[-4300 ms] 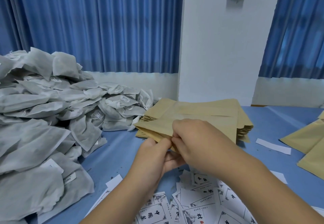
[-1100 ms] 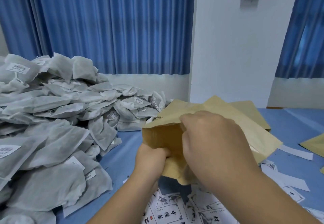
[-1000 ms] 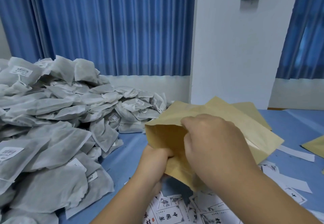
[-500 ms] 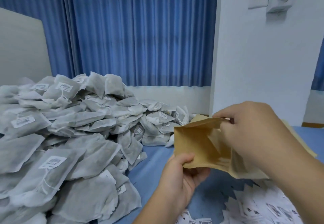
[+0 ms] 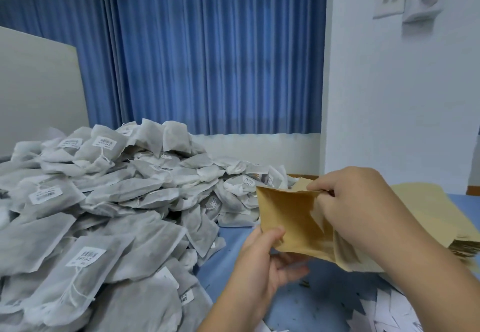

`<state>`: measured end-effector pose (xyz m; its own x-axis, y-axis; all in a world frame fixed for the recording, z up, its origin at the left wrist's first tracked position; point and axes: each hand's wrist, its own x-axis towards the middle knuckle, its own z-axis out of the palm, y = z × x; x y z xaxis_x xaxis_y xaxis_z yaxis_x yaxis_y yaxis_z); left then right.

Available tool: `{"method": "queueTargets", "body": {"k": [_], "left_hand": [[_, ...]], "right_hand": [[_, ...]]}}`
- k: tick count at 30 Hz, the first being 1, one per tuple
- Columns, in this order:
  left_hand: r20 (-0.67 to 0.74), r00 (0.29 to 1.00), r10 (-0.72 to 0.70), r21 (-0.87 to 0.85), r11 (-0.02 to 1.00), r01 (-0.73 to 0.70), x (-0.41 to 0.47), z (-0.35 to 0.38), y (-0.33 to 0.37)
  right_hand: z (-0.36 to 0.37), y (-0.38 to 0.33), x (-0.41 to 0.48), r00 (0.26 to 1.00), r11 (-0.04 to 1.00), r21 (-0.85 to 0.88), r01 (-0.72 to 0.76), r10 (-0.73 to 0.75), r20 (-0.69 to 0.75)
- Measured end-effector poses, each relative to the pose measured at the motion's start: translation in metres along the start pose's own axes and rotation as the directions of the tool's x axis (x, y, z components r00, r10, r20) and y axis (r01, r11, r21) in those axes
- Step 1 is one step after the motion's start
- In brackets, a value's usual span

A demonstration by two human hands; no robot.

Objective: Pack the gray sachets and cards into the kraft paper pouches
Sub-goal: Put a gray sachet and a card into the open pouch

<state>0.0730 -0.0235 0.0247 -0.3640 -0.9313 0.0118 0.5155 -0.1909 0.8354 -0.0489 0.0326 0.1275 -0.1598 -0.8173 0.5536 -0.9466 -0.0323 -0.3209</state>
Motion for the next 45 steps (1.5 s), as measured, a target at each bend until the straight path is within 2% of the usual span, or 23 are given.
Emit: {"method": "queueTargets", "body": {"k": [2, 5, 7, 8, 9, 10, 12, 13, 15, 16, 17, 18, 20, 24, 27, 35, 39, 41, 45], "left_hand": [[0.0, 0.999, 0.034, 0.11, 0.993, -0.034, -0.003, -0.001, 0.011], [-0.155, 0.977, 0.147, 0.231, 0.967, -0.109, 0.001, -0.003, 0.034], [-0.226, 0.93, 0.289, 0.411, 0.894, -0.178, 0.013, -0.005, 0.052], [-0.22, 0.9, 0.376, 0.541, 0.815, -0.208, 0.023, -0.007, 0.061], [-0.186, 0.862, 0.472, 0.687, 0.689, -0.229, 0.035, -0.011, 0.07], [-0.114, 0.817, 0.565, 0.831, 0.505, -0.234, 0.048, -0.015, 0.08], [0.104, 0.773, 0.626, 0.984, 0.05, -0.172, 0.075, -0.023, 0.1], [0.194, 0.782, 0.592, 0.979, -0.162, -0.12, 0.088, -0.027, 0.111], [0.278, 0.847, 0.452, 0.84, -0.542, 0.014, 0.112, -0.036, 0.131], [0.285, 0.883, 0.373, 0.733, -0.678, 0.05, 0.122, -0.042, 0.14], [0.277, 0.913, 0.301, 0.65, -0.758, 0.053, 0.131, -0.047, 0.147], [0.246, 0.94, 0.238, 0.613, -0.789, 0.04, 0.141, -0.052, 0.152], [0.149, 0.975, 0.163, 0.626, -0.779, 0.035, 0.157, -0.059, 0.158], [0.026, 0.993, 0.113, 0.678, -0.732, 0.065, 0.179, -0.062, 0.159], [0.051, 0.995, 0.091, 0.699, -0.715, 0.029, 0.191, -0.059, 0.154], [0.074, 0.99, 0.119, 0.604, -0.796, 0.051, 0.209, -0.063, 0.142], [0.166, 0.974, 0.156, 0.6, -0.799, 0.025, 0.207, -0.074, 0.147], [0.211, 0.954, 0.215, 0.666, -0.745, 0.021, 0.205, -0.083, 0.15], [0.28, 0.872, 0.402, 0.844, -0.535, -0.024, 0.197, -0.088, 0.152]], "right_hand": [[0.0, 0.001, 0.001, 1.0, 1.0, -0.003, -0.012, 0.012, 0.017], [-0.001, 0.005, 0.002, 1.0, 0.999, 0.04, -0.025, 0.024, 0.009], [-0.001, 0.008, 0.003, 0.999, 0.996, 0.082, -0.042, 0.042, -0.001], [-0.001, 0.009, 0.004, 0.999, 0.995, 0.088, -0.046, 0.046, -0.007], [0.0, 0.01, 0.005, 0.999, 0.995, 0.088, -0.046, 0.048, -0.013], [0.0, 0.012, 0.006, 0.998, 0.995, 0.091, -0.05, 0.052, -0.023], [0.001, 0.014, 0.006, 0.997, 0.994, 0.087, -0.061, 0.064, -0.036], [0.002, 0.015, 0.007, 0.997, 0.996, 0.068, -0.061, 0.064, -0.039], [0.005, 0.018, 0.009, 0.998, 0.998, 0.022, -0.053, 0.054, -0.041], [0.006, 0.019, 0.01, 0.998, 0.999, 0.014, -0.053, 0.053, -0.042], [0.006, 0.02, 0.011, 0.997, 0.998, 0.017, -0.058, 0.058, -0.045], [0.007, 0.021, 0.011, 0.997, 0.998, 0.02, -0.061, 0.062, -0.048], [0.009, 0.023, 0.013, 0.998, 0.999, 0.013, -0.052, 0.052, -0.046], [0.012, 0.025, 0.016, 0.999, 1.0, 0.005, -0.031, 0.031, -0.023], [0.016, 0.027, 0.016, 0.999, 1.0, 0.001, -0.022, 0.022, -0.025], [0.021, 0.028, 0.018, 0.998, 0.997, -0.061, 0.053, -0.051, 0.036], [0.025, 0.03, 0.018, 0.997, 0.997, -0.057, 0.056, -0.053, 0.056], [0.026, 0.031, 0.018, 0.997, 0.998, -0.048, 0.049, -0.046, 0.057], [0.03, 0.034, 0.019, 0.997, 0.998, -0.042, 0.041, -0.038, 0.06]]}}
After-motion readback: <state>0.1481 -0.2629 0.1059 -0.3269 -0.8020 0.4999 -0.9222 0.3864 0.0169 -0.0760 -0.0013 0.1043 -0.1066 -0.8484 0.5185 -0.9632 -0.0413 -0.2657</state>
